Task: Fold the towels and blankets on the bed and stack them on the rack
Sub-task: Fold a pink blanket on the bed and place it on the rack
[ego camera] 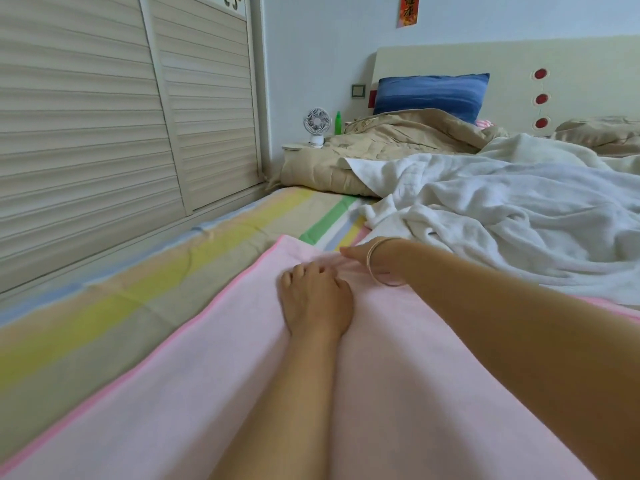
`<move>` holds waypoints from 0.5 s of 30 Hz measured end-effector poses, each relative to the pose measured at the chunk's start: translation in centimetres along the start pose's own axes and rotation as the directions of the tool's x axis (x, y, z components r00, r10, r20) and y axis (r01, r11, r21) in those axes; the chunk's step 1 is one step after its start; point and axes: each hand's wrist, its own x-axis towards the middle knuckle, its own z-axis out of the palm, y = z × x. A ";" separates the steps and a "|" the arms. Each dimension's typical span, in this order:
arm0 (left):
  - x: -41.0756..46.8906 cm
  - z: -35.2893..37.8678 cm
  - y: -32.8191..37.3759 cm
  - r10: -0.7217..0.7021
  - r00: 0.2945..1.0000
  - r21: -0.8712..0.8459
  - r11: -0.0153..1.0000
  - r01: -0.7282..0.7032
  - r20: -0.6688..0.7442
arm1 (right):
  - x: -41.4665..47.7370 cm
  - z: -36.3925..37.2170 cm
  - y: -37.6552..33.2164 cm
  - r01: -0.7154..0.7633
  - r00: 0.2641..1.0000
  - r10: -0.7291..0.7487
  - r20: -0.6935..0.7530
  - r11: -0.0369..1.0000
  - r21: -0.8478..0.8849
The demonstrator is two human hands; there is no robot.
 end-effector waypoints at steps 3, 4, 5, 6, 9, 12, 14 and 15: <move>0.0 -0.3 0.0 -0.013 1.000 -0.028 1.000 0.014 0.018 | 1.0 -1.3 -0.9 -0.056 0.994 0.036 0.102 0.978 0.203; 0.0 -0.4 0.1 -0.013 1.000 -0.029 0.999 0.014 0.018 | 1.6 -2.0 -0.9 -0.059 0.995 0.036 0.092 0.966 0.253; 0.1 -0.4 0.1 -0.012 1.000 -0.030 0.999 0.012 0.014 | 1.8 -2.3 -1.3 -0.064 0.996 0.042 0.073 0.941 0.332; 0.1 -0.4 0.0 -0.014 1.000 -0.037 0.999 0.015 0.014 | 2.1 -2.5 -1.7 -0.036 0.999 0.026 0.031 0.926 0.377; 0.2 0.0 0.0 0.003 1.000 -0.023 1.000 -0.002 0.030 | 4.3 -2.4 -2.1 0.067 0.996 -0.027 -0.080 0.826 0.560; 0.7 0.5 0.2 0.005 0.998 0.017 1.000 -0.006 0.065 | 4.9 -0.8 -1.8 0.056 0.945 0.072 -0.320 0.926 0.373; 0.6 0.2 0.3 -0.021 0.994 0.001 1.000 0.021 0.103 | 4.9 0.5 -1.4 0.100 0.939 -0.042 -0.341 0.983 0.153; 0.4 0.1 0.5 -0.019 0.993 -0.002 1.000 0.019 0.112 | 4.4 1.5 -2.0 0.148 0.942 -0.118 -0.314 0.986 0.072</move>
